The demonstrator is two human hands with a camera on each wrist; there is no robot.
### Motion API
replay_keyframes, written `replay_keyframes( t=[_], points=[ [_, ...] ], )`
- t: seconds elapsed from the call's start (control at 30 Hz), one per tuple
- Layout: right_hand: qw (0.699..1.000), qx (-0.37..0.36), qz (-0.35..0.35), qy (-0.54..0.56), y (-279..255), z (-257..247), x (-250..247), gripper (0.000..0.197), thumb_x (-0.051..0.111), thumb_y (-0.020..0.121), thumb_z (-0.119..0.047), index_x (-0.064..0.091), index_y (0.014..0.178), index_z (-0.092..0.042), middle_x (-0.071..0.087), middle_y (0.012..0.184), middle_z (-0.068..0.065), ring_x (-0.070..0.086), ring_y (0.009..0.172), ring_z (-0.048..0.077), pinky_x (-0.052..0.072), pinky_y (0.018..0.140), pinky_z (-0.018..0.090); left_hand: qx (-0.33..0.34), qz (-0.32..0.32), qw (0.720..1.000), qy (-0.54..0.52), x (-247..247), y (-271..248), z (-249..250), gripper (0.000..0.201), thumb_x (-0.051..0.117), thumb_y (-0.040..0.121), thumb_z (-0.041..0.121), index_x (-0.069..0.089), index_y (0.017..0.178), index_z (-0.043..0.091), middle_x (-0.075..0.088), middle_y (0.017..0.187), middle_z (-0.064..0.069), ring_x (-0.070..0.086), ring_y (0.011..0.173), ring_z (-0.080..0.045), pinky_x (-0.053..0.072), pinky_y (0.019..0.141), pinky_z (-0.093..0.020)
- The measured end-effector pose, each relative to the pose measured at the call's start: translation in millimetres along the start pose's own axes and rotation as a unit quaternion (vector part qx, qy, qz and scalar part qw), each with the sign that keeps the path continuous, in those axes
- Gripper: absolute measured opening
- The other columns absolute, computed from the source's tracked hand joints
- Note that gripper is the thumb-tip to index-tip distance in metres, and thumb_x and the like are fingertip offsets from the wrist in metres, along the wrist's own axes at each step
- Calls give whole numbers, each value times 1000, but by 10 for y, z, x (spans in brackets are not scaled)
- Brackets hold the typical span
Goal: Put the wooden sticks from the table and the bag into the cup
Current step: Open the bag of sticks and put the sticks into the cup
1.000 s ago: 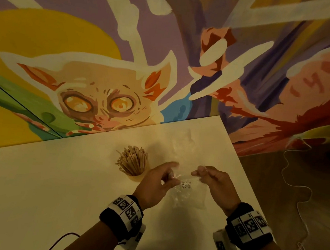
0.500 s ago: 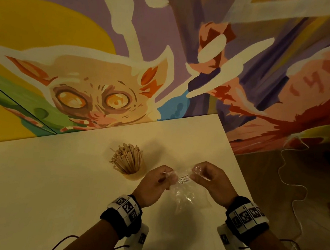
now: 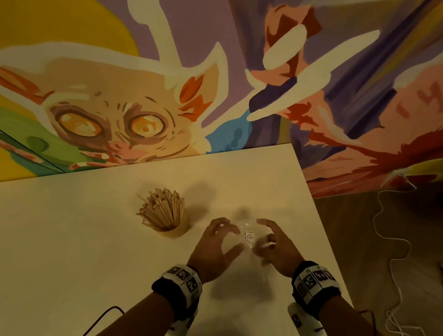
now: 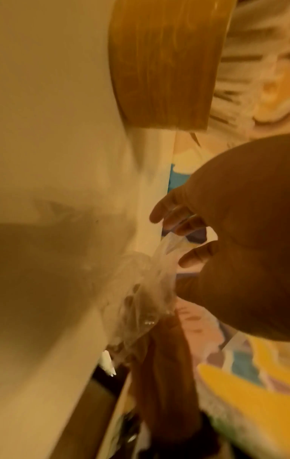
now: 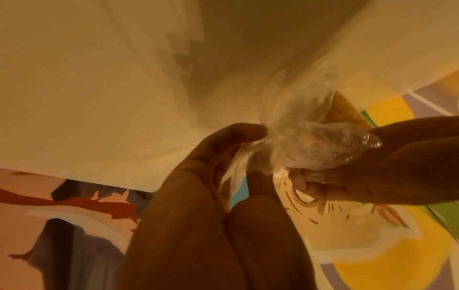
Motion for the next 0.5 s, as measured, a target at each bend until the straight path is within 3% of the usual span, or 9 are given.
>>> replay_keyframes(
  t=[0.13, 0.23, 0.3, 0.37, 0.5],
  points=[
    [998, 21, -1, -66, 154, 138, -38, 70, 77, 80, 0, 47, 132, -36, 65, 102, 17, 71, 86, 37, 63, 70, 44, 80, -20, 972, 220, 170, -21, 58, 40, 60, 87, 55, 60, 119, 31, 34, 155, -2, 30, 140, -24, 36, 112, -39],
    [993, 32, -3, -117, 230, 193, -49, 73, 80, 79, -5, 44, 134, -37, 63, 106, 12, 71, 90, 35, 64, 71, 38, 98, -99, 954, 266, 325, 15, 23, 37, 61, 92, 44, 60, 124, 25, 44, 150, -2, 37, 141, -27, 41, 113, -47],
    [986, 29, -2, -165, 276, 221, -48, 78, 85, 73, -13, 42, 135, -36, 59, 112, 8, 68, 96, 31, 62, 78, 39, 88, -158, 938, 296, 420, 43, -69, 39, 59, 95, 40, 57, 131, 24, 43, 153, -1, 35, 145, -25, 35, 117, -44],
    [971, 25, 17, -239, 305, 242, -43, 82, 89, 68, -22, 41, 133, -29, 53, 122, 5, 62, 104, 29, 59, 87, 41, 82, -180, 925, 323, 473, 74, -150, 42, 59, 96, 37, 54, 135, 23, 42, 156, -1, 34, 147, -24, 31, 119, -41],
    [944, 11, 108, -311, 289, 197, -68, 86, 93, 64, -23, 36, 129, -14, 45, 130, 7, 59, 112, 30, 55, 94, 41, 72, -200, 909, 358, 550, 118, -218, 50, 62, 95, 34, 49, 141, 21, 41, 157, -3, 36, 146, -26, 29, 120, -44]
  ],
)
Point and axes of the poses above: each hand's wrist, its own y-axis towards the middle knuckle, its own x-axis out of the palm, z = x × y, the point moved 6 cm from there along y, towards the middle knuckle
